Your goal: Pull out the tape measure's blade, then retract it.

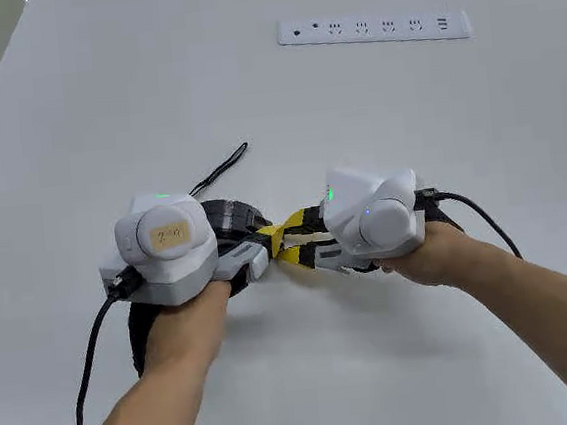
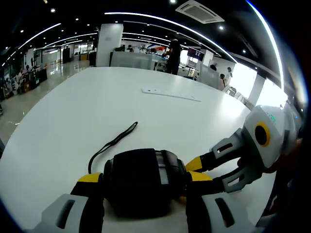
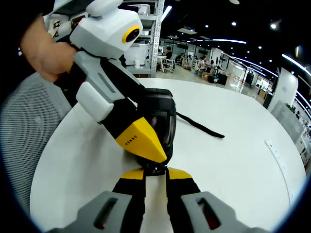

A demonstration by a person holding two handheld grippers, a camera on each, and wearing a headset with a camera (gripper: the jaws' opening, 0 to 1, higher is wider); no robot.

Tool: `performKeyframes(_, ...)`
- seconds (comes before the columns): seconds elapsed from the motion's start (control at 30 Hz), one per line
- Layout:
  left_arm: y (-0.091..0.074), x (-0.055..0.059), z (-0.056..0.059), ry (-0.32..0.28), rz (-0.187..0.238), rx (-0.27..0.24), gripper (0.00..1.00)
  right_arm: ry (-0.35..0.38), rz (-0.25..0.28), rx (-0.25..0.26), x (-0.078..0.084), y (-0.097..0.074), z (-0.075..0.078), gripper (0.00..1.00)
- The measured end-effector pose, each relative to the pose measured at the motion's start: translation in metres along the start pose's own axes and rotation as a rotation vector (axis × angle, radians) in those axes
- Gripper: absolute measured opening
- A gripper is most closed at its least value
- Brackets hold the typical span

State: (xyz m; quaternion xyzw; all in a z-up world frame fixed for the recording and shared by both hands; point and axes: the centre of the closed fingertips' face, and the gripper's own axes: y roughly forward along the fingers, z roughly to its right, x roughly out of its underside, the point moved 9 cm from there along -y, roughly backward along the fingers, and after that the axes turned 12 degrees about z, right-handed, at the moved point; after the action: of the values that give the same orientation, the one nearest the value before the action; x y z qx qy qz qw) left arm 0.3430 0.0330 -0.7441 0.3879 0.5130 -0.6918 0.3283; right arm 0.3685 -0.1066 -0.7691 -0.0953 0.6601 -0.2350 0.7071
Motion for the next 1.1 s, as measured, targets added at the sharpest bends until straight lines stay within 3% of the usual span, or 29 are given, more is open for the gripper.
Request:
performKeyframes(0.43, 0.0, 0.0, 0.0, 0.026, -0.022, 0.015, 0.66, 0.022, 0.014, 0.013, -0.004, -0.003, 0.002, 0.17)
performKeyframes(0.67, -0.003, -0.005, 0.002, 0.044, -0.008, 0.033, 0.68, 0.035, 0.014, 0.02, -0.004, -0.008, 0.002, 0.22)
performKeyframes(1.1, -0.006, -0.011, 0.004, 0.149, -0.003, 0.115, 0.73, 0.112, 0.019, 0.067, -0.003, -0.021, 0.003, 0.42)
